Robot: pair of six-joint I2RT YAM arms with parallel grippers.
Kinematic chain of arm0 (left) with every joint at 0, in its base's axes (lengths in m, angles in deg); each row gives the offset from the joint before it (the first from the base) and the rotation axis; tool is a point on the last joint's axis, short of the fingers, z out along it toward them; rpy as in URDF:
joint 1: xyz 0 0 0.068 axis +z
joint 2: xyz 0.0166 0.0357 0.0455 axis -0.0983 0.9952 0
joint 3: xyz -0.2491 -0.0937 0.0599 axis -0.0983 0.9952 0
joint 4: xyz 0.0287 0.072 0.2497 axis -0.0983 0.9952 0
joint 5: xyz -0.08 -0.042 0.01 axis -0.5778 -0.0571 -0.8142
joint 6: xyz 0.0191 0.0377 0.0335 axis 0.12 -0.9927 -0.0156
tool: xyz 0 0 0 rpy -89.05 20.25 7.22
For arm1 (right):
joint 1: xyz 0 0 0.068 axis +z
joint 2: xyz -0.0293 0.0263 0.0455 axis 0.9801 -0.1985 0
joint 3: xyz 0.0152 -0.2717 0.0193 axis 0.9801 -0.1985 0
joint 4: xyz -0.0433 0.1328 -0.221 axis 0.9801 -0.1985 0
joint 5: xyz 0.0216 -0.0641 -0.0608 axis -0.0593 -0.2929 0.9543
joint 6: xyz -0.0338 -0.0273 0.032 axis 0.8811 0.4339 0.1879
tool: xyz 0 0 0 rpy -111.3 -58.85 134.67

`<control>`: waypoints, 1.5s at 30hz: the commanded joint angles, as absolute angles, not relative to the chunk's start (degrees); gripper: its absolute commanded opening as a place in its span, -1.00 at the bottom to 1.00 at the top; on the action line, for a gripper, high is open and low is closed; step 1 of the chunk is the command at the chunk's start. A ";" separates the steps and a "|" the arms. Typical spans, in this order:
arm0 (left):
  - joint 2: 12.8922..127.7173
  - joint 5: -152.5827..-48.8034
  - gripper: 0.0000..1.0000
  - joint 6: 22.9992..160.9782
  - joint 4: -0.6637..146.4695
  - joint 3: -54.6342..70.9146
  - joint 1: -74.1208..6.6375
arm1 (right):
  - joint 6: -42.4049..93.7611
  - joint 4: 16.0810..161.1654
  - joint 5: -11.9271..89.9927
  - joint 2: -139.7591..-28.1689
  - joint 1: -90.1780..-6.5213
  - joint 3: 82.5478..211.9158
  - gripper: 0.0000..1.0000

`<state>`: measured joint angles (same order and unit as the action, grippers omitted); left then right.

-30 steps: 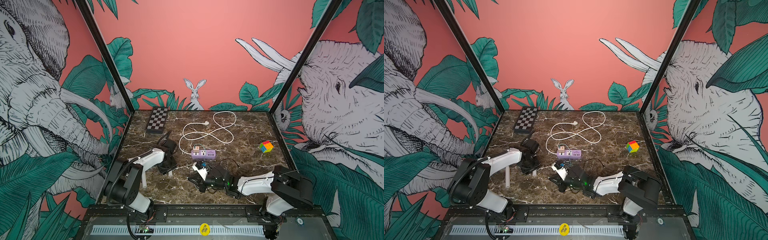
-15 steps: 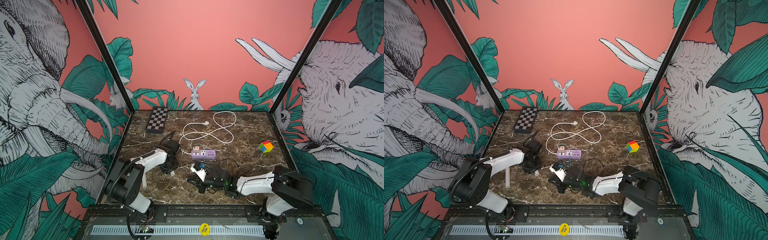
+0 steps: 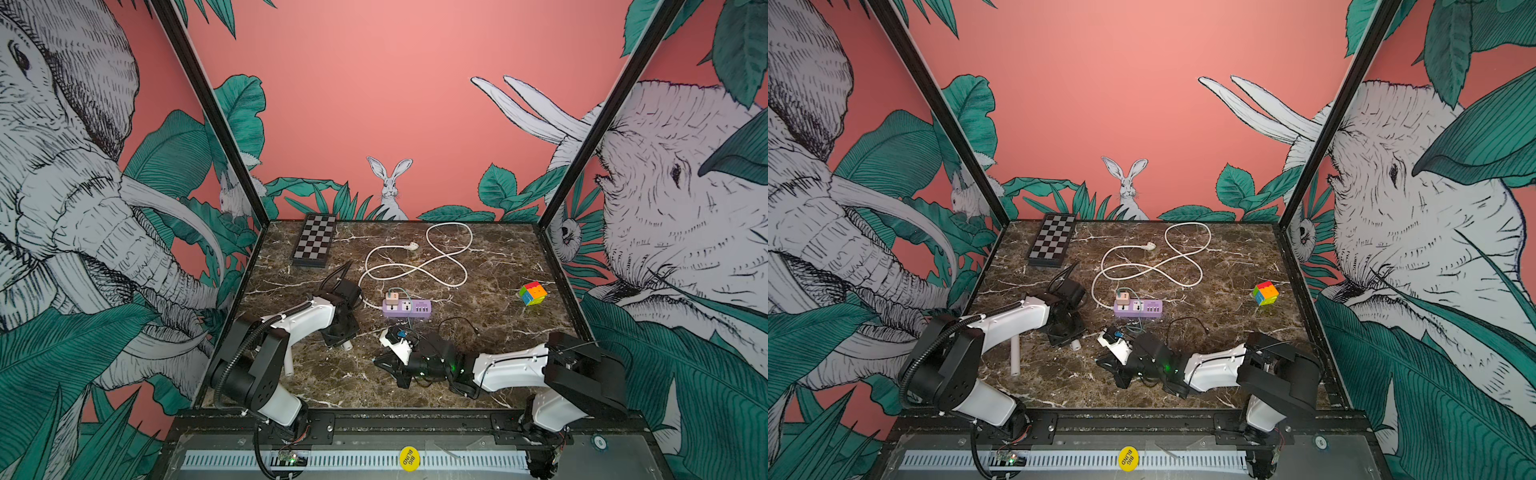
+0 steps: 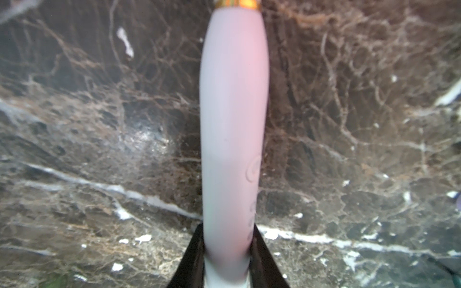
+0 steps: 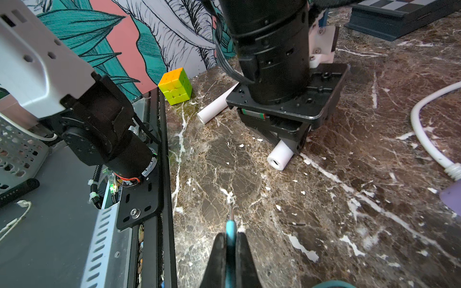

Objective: Charge the electric toothbrush
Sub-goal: Pick up the electric toothbrush from the center of the board.

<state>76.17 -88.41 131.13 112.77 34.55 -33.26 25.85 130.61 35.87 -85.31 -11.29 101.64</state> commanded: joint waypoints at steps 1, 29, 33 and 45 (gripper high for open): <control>82.01 -91.89 -0.49 131.46 107.55 38.74 -33.89 | 26.85 131.20 36.53 -84.01 -10.79 103.04 -1.00; 60.10 -97.76 -1.00 139.99 124.68 25.97 -34.47 | 46.20 123.06 56.05 -81.20 -6.32 105.77 -1.00; 55.70 -99.79 -1.00 143.75 126.49 24.74 -34.47 | 50.56 123.19 63.13 -79.08 -5.49 105.17 -1.00; 53.16 -103.25 -1.00 150.13 129.82 23.83 -34.65 | 60.87 121.55 77.18 -79.61 1.12 109.12 -1.00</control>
<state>54.18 -102.59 147.52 126.89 24.93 -34.40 58.18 120.40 72.16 -79.04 0.49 107.82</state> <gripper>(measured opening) 0.260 0.053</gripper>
